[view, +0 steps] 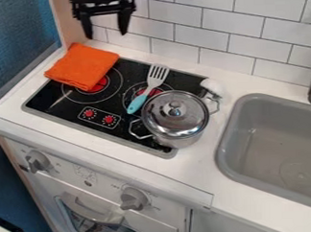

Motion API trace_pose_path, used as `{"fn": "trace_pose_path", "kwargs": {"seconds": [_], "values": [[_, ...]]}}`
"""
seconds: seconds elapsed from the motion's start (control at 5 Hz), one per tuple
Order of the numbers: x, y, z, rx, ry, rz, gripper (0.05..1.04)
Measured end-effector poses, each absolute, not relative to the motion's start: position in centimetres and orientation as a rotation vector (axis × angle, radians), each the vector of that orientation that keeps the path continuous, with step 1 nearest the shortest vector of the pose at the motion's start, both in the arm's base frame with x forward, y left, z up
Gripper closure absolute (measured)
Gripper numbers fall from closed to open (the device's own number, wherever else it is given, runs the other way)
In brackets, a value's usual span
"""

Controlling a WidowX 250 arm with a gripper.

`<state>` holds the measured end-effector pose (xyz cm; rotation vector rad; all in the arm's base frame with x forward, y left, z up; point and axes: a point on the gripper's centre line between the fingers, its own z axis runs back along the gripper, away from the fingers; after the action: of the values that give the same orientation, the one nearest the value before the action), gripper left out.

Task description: Move the orange cloth to the bottom corner of the burners

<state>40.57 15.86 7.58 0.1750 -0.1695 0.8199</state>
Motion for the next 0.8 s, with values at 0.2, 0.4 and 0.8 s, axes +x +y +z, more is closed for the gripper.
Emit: {"fn": "trace_pose_path", "kwargs": {"seconds": [0.2, 0.4, 0.8], "values": [[40.6, 19.0, 6.9, 0.172, -0.157, 0.928, 0.083], [39.8, 21.3, 5.8, 0.196, -0.128, 1.009, 0.083], [39.6, 21.6, 3.3, 0.200, -0.109, 1.039, 0.083]]}}
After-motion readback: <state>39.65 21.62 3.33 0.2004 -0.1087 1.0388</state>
